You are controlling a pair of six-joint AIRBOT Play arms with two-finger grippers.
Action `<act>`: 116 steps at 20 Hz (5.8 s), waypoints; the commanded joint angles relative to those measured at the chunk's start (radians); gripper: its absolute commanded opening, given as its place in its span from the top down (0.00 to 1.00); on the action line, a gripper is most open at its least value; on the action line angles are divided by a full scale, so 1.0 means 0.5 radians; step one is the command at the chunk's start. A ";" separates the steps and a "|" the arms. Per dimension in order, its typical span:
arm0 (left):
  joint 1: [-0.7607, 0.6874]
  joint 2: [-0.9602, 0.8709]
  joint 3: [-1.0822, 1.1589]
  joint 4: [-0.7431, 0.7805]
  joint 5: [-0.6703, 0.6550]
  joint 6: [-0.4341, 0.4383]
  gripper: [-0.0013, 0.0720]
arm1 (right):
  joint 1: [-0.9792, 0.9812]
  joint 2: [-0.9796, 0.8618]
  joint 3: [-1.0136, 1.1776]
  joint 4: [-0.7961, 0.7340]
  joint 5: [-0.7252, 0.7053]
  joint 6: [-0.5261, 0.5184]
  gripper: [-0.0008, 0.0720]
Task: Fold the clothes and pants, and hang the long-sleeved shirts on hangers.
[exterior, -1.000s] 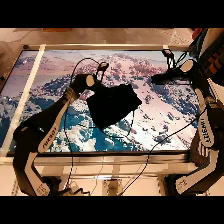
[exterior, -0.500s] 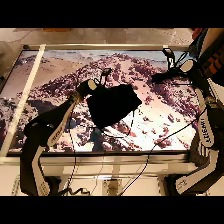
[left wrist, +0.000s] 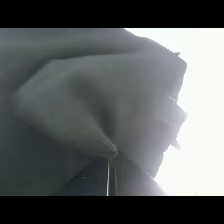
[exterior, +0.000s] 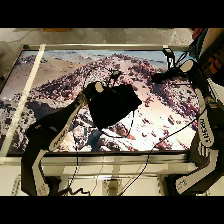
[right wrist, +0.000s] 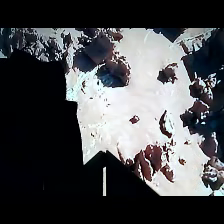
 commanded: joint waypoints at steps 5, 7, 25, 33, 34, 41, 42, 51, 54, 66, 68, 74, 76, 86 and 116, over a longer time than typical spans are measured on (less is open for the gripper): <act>-0.302 0.024 0.001 0.002 -0.465 0.069 0.49 | 0.001 -0.076 -0.001 0.088 0.050 -0.003 0.86; -0.309 0.049 0.002 0.002 -0.497 0.064 0.03 | 0.001 -0.106 0.000 0.090 0.011 -0.002 0.42; 0.412 0.745 0.000 0.281 -0.833 -0.137 0.32 | 0.501 -0.271 0.000 -0.282 -0.020 0.024 0.03; 0.387 0.745 0.000 0.259 -0.912 -0.135 0.32 | 0.158 -0.470 0.001 0.189 0.150 0.365 0.03; 0.387 0.745 0.000 0.259 -0.912 -0.135 0.32 | 0.114 -0.492 0.001 0.314 0.198 0.365 0.04; 0.387 0.745 0.000 0.258 -0.912 -0.135 0.32 | 0.121 -0.737 0.000 1.054 0.790 0.220 0.14; 0.387 0.745 0.000 0.259 -0.912 -0.135 0.32 | 0.156 -0.752 0.000 1.133 0.784 0.194 0.14; 0.421 0.745 0.000 0.327 -0.912 -0.134 0.34 | 0.462 -0.747 0.000 1.206 0.389 0.124 0.81; 0.442 0.750 0.001 0.362 -0.912 -0.136 0.53 | 0.549 -0.745 0.035 1.261 0.386 0.115 0.97; 0.657 1.431 0.005 1.104 -1.083 -0.172 0.97 | -0.444 -0.053 0.305 1.144 0.607 0.653 0.97; 0.665 1.479 0.004 1.105 -1.112 -0.172 0.97 | -0.693 0.082 0.305 1.003 0.674 0.707 0.97; 0.665 1.485 -0.002 1.103 -1.128 -0.172 0.97 | -1.459 0.383 0.305 0.494 0.674 1.035 0.97; 0.665 1.485 -0.002 1.103 -1.128 -0.172 0.97 | -1.697 0.428 0.304 0.352 0.678 1.194 0.97; 0.664 1.485 -0.002 1.095 -1.128 -0.225 0.97 | -2.159 0.571 0.299 -0.856 1.243 2.193 0.94; 0.664 1.485 -0.002 1.096 -1.135 -0.224 0.97 | -0.836 0.756 0.299 0.046 1.244 1.281 0.97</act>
